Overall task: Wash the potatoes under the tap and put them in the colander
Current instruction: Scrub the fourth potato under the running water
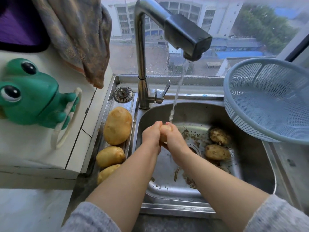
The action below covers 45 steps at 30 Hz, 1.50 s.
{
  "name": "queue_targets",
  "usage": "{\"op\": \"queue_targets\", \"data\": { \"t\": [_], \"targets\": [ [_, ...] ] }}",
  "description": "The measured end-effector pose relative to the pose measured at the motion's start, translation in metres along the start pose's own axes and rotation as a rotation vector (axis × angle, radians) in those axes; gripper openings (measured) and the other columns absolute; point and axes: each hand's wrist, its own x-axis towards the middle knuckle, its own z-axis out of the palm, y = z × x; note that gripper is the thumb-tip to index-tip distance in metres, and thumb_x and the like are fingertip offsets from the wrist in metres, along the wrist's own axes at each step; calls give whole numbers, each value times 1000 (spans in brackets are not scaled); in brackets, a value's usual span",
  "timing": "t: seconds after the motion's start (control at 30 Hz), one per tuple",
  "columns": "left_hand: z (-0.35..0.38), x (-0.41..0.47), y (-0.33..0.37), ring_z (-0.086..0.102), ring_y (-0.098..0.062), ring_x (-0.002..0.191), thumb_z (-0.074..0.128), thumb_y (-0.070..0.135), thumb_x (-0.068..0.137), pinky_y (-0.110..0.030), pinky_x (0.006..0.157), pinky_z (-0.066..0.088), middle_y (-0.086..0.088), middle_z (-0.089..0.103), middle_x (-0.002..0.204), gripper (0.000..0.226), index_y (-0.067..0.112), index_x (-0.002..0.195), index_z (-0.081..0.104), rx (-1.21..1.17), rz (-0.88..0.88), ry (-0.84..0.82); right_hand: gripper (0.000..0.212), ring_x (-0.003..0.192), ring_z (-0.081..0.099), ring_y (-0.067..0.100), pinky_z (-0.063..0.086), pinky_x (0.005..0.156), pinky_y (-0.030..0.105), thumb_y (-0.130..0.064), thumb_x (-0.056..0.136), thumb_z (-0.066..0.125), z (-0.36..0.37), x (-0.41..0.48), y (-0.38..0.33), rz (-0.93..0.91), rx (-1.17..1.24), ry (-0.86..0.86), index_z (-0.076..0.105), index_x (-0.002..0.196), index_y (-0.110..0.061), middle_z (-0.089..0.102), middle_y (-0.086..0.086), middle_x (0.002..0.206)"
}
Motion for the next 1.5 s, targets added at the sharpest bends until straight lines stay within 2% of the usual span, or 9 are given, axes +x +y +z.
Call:
{"op": "queue_targets", "data": {
  "t": [0.33, 0.43, 0.53, 0.6, 0.77, 1.03, 1.17, 1.3, 1.5],
  "targets": [
    [12, -32, -9, 58, -22, 100, 42, 24, 102, -35, 85, 49, -5, 59, 100, 14, 18, 110, 51, 238, 262, -121, 15, 81, 62, 24, 54, 70, 36, -21, 89, 64, -9, 3, -16, 307, 448, 348, 62, 96, -7, 64, 13, 90],
    [11, -29, -15, 60, -26, 107, 62, 16, 91, -38, 89, 53, -12, 60, 114, 22, 20, 109, 49, 188, 220, -205, 16, 84, 61, 24, 52, 74, 37, -23, 93, 55, -13, 3, -17, 296, 385, 358, 60, 94, -8, 62, 12, 91],
    [9, -26, -4, 65, -24, 84, 66, 10, 87, -32, 71, 55, -15, 66, 93, 6, 11, 91, 61, 41, 143, -99, 23, 84, 59, 23, 51, 76, 37, -15, 96, 45, -3, 1, -13, 116, 158, 296, 60, 79, -12, 61, 7, 82],
    [5, -22, 5, 61, -21, 69, 64, 14, 88, -29, 62, 52, -11, 63, 78, 9, 5, 85, 65, -12, 60, 0, 21, 96, 59, 25, 51, 83, 39, -16, 98, 42, 3, -2, -10, -37, 0, 204, 62, 95, -10, 62, 7, 93],
    [-2, -19, 18, 65, -31, 86, 52, 33, 94, -42, 86, 56, -16, 67, 100, 25, 16, 79, 64, -97, -114, 45, 48, 119, 52, 22, 43, 105, 42, -21, 97, 52, -1, -6, 1, -272, -247, 10, 37, 142, -13, 51, 9, 129],
    [7, -40, 2, 61, -22, 86, 37, 23, 104, -33, 73, 54, -13, 61, 100, 23, 13, 105, 58, -98, 129, -83, 3, 87, 63, 24, 57, 77, 40, -15, 88, 62, 4, -4, -15, 55, 344, 323, 64, 88, -18, 64, 10, 93],
    [3, -49, -14, 60, -22, 106, 47, 18, 101, -34, 93, 52, -10, 57, 118, 29, 21, 130, 44, 27, 300, -261, 11, 79, 64, 29, 56, 65, 38, -15, 89, 59, -5, -4, -18, 285, 600, 372, 67, 90, -7, 66, 17, 90],
    [0, -44, -15, 59, -14, 98, 62, 8, 91, -18, 72, 51, -5, 56, 112, 41, 24, 123, 43, 125, 372, -277, 24, 80, 61, 26, 54, 76, 39, -18, 99, 44, -9, -14, -21, 186, 548, 287, 61, 83, -11, 62, 13, 86],
    [4, -29, 10, 59, -22, 70, 55, 19, 92, -29, 58, 48, -13, 61, 84, 15, 5, 90, 62, -17, 26, 40, 42, 119, 51, 18, 42, 106, 38, -23, 101, 45, -11, -15, 1, -209, -110, -87, 38, 143, -19, 50, 4, 130]
  ]
}}
